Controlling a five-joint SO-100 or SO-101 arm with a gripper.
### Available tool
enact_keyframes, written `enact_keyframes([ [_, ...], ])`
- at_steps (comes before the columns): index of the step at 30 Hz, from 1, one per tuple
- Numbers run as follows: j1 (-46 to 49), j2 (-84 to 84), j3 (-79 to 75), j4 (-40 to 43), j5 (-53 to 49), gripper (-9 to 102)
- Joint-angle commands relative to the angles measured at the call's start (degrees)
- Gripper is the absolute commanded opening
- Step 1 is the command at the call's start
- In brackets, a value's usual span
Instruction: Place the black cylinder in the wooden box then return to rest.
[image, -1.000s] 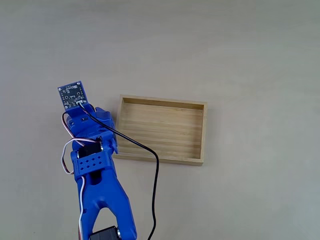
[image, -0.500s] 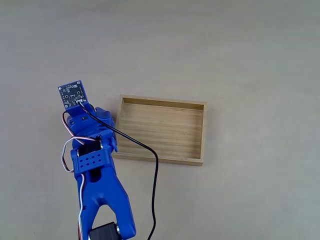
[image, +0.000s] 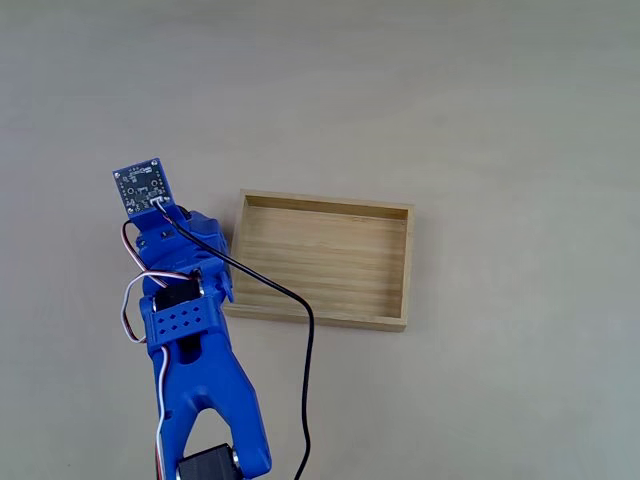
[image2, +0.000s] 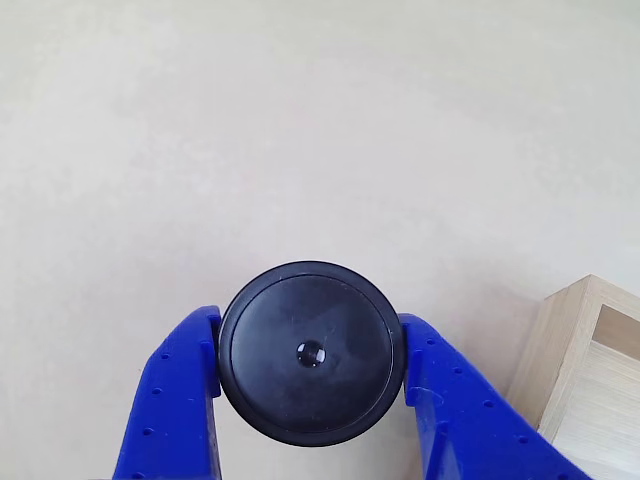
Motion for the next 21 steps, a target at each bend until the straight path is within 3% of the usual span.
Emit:
enact_keyframes([
  [1, -0.4, -2.0, -6.0, -2.0, 0.4, 20],
  [21, 0.6, -14.1, -5.3, 4.9, -0.1, 20],
])
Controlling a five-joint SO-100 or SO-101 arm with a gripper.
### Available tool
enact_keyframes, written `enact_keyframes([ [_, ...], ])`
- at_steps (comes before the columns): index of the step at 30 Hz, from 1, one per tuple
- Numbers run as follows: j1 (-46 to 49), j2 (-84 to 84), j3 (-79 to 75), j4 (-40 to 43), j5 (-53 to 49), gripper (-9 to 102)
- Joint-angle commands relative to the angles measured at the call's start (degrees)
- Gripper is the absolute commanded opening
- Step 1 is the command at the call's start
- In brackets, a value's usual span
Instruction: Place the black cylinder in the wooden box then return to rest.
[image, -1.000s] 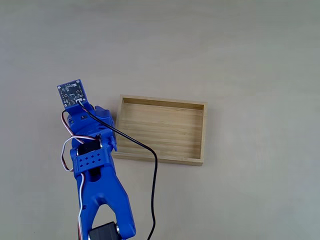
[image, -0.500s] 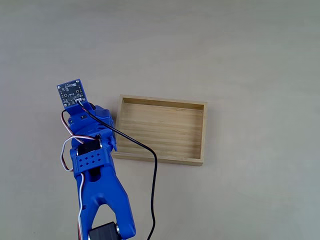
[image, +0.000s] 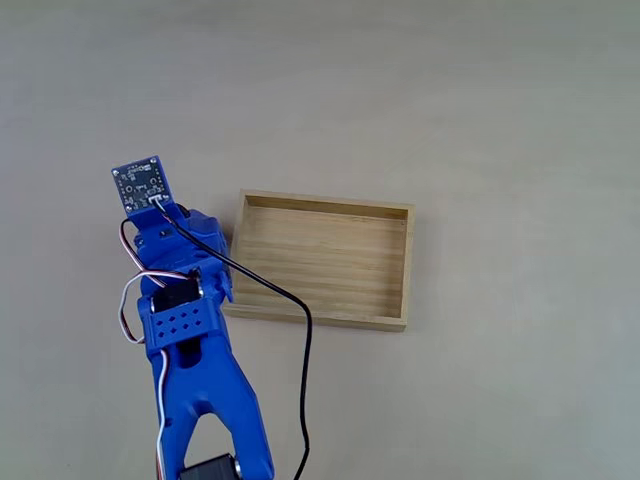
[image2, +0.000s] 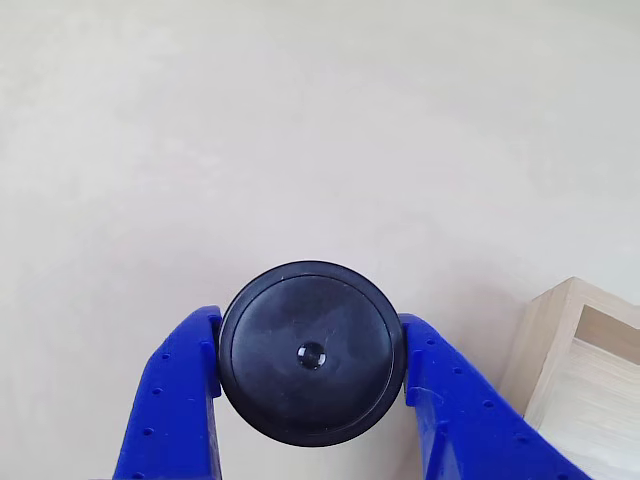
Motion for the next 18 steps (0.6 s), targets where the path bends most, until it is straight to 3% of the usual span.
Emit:
enact_keyframes([
  [1, 0.7, -11.6, -5.3, 2.7, 0.0, 20],
  [18, 8.2, -32.5, 11.3, 4.6, 4.2, 20],
])
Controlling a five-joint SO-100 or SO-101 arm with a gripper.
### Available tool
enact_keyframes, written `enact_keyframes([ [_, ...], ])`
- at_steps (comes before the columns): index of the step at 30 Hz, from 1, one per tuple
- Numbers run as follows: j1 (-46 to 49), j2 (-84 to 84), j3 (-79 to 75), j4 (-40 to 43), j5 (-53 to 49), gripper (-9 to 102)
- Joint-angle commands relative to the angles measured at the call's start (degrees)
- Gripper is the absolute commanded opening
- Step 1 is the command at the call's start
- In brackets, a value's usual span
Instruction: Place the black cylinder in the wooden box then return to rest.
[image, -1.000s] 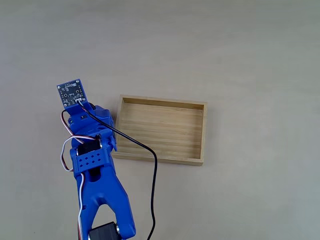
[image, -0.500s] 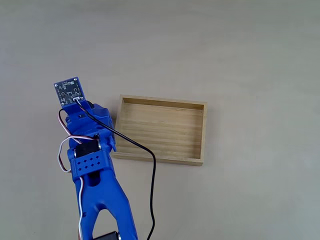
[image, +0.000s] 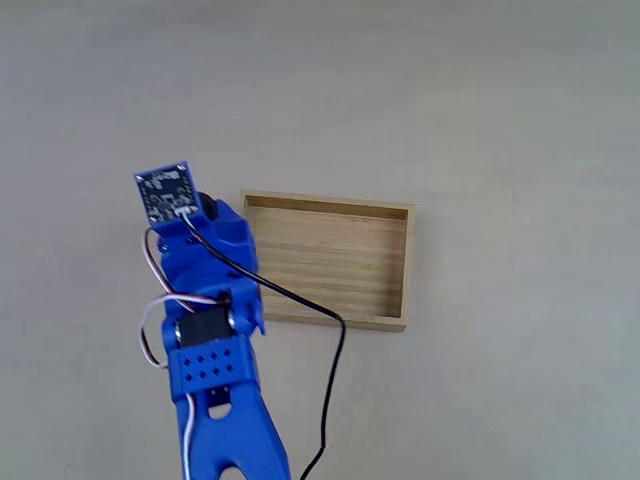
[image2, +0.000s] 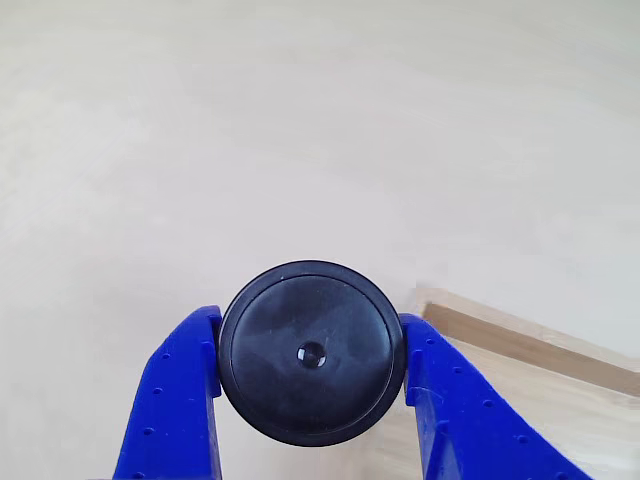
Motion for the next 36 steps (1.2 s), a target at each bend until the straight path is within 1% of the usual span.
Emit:
enact_keyframes([
  [1, 2.8, -12.0, 1.8, 0.2, 1.2, 20],
  [10, 11.4, -19.5, 9.4, 0.2, 2.0, 20],
  [19, 18.8, -16.7, 10.1, 0.2, 1.1, 20],
  [27, 20.8, -13.0, 10.0, 0.2, 0.4, 20],
  [36, 20.9, -9.1, 8.7, 0.6, -2.1, 20],
])
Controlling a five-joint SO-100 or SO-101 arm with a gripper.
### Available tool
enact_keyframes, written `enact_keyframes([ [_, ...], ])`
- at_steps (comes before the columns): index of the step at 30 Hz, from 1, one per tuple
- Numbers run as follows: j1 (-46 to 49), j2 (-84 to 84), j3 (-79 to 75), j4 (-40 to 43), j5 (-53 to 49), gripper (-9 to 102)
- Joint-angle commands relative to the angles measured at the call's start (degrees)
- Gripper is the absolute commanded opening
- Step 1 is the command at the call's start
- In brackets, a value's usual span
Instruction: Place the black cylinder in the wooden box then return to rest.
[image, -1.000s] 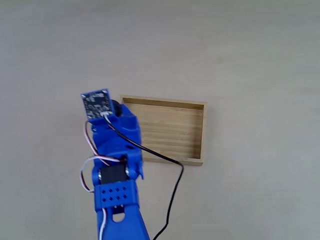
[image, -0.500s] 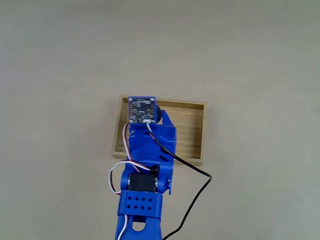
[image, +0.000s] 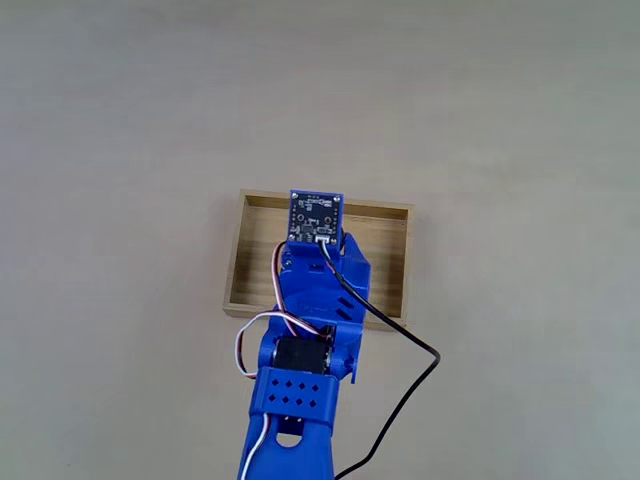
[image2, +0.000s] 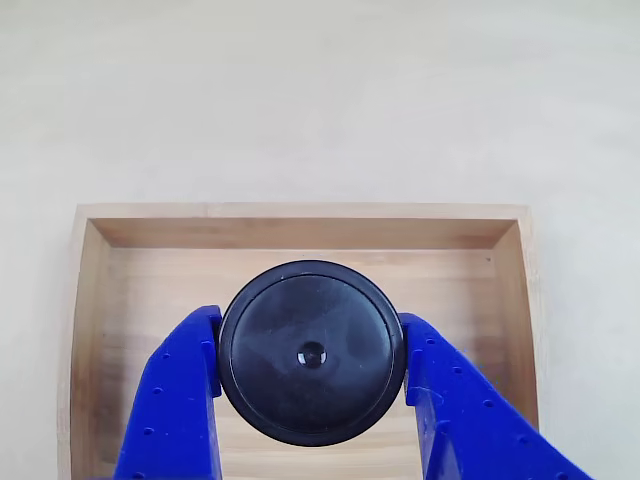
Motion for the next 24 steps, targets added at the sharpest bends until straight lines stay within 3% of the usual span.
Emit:
enact_keyframes([
  [1, 0.1, 0.0, -3.1, 1.1, -1.4, 20],
  [24, -0.4, 8.5, -10.9, 2.5, -3.4, 20],
])
